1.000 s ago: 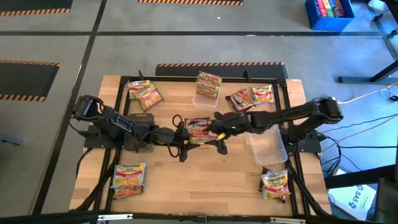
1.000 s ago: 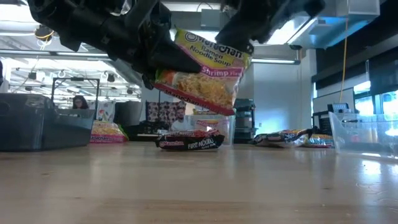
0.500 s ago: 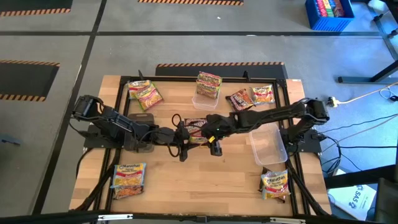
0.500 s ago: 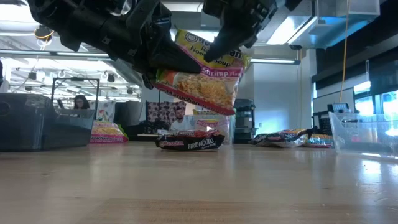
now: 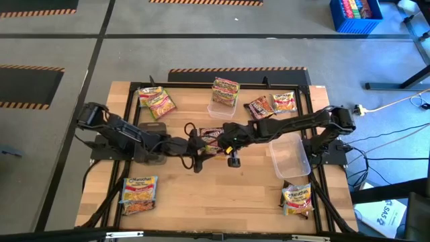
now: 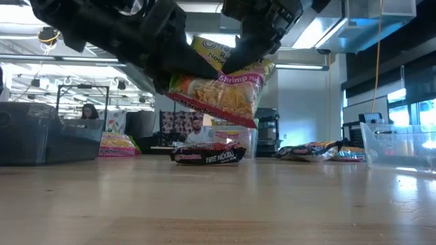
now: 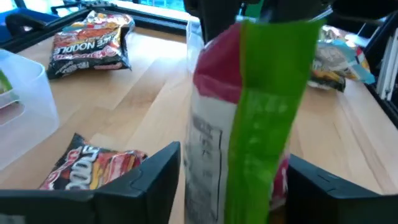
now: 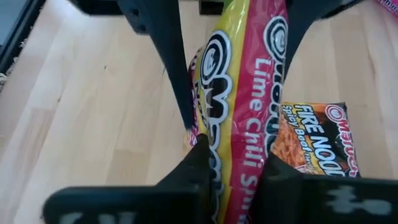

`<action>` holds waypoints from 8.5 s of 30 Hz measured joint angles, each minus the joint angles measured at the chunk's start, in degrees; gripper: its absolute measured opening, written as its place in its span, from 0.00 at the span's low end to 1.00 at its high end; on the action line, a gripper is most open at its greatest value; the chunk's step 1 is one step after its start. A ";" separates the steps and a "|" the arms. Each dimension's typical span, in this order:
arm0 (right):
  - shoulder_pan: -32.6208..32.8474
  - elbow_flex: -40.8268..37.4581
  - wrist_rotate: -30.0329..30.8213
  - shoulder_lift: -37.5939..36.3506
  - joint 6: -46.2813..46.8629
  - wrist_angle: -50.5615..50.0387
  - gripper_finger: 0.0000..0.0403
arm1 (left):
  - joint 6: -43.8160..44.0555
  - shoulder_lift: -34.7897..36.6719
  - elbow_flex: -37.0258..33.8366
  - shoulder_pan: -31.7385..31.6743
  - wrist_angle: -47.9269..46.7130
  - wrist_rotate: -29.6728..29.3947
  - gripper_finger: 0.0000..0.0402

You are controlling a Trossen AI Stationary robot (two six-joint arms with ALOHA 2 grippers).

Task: Sort Maruchan noodles
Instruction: Put the bottom green noodle pack into the top transparent bin, then put the green noodle pack into the top transparent bin

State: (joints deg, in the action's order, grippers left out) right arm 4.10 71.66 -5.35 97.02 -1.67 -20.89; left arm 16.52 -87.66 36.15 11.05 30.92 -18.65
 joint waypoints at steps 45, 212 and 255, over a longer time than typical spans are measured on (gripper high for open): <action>-33.07 28.02 0.98 8.61 -14.09 -25.42 0.09 | 4.30 2.87 -1.26 5.46 -17.34 -7.31 0.56; 0.42 -26.49 10.74 -16.88 6.05 16.51 0.51 | 4.40 -12.08 24.43 -33.40 -74.65 22.46 0.56; 0.42 -26.49 9.54 -16.88 9.50 14.82 0.51 | 7.45 -15.13 24.07 7.19 -45.88 16.57 0.56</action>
State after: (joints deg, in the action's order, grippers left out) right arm 4.51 45.17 4.19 80.14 7.83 -6.07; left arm 23.97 -102.79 60.22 18.24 -14.96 -2.07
